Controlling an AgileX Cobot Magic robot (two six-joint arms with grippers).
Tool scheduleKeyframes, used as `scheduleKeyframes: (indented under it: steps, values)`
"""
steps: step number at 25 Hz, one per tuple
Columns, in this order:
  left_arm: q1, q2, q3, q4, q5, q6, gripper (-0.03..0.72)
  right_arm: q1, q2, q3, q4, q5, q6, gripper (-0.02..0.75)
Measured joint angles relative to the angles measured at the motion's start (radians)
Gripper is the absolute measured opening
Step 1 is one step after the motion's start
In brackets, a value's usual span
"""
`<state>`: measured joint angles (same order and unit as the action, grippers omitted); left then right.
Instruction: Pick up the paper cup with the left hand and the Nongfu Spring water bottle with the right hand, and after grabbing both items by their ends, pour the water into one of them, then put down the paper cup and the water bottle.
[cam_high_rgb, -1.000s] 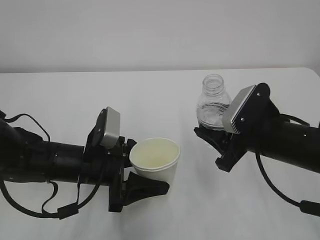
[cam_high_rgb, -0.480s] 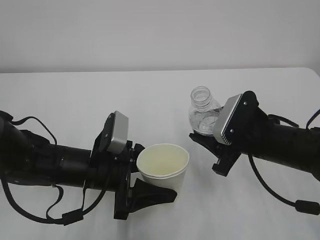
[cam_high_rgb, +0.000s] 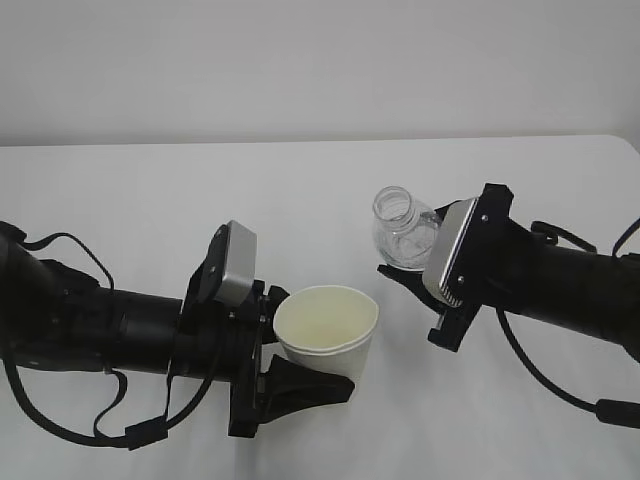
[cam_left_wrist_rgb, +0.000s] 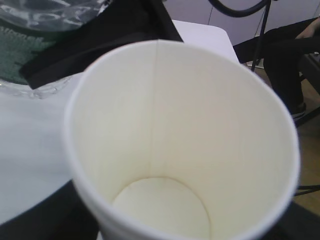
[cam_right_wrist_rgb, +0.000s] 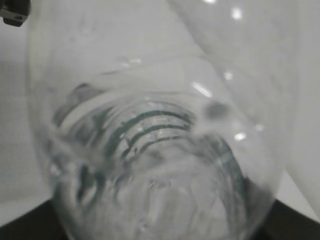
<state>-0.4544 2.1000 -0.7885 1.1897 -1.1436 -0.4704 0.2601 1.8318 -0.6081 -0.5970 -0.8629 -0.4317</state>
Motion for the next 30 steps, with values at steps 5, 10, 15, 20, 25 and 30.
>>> scheduleKeyframes:
  steps: [5, 10, 15, 20, 25, 30]
  values:
    - [0.0, 0.0, 0.0, 0.0, 0.0, 0.013, 0.503, 0.0, 0.0, 0.0, 0.01, -0.04, -0.047, 0.445]
    - [0.0, 0.0, 0.0, 0.0, 0.0, 0.024, 0.503, 0.0, 0.002, -0.012, 0.03, -0.045, -0.088, 0.445]
    - [0.0, 0.0, 0.0, 0.0, 0.0, 0.031, 0.503, 0.0, 0.002, -0.031, 0.037, -0.045, -0.132, 0.445]
    - [0.0, 0.0, 0.0, 0.0, 0.0, 0.042, 0.503, 0.0, 0.004, -0.046, 0.041, -0.045, -0.186, 0.445]
    - [0.0, -0.015, 0.0, 0.0, -0.002, 0.054, 0.503, 0.0, 0.004, -0.069, 0.042, -0.045, -0.236, 0.445]
    - [0.0, -0.019, 0.0, -0.002, -0.002, 0.055, 0.503, 0.0, 0.004, -0.091, 0.011, -0.045, -0.259, 0.445]
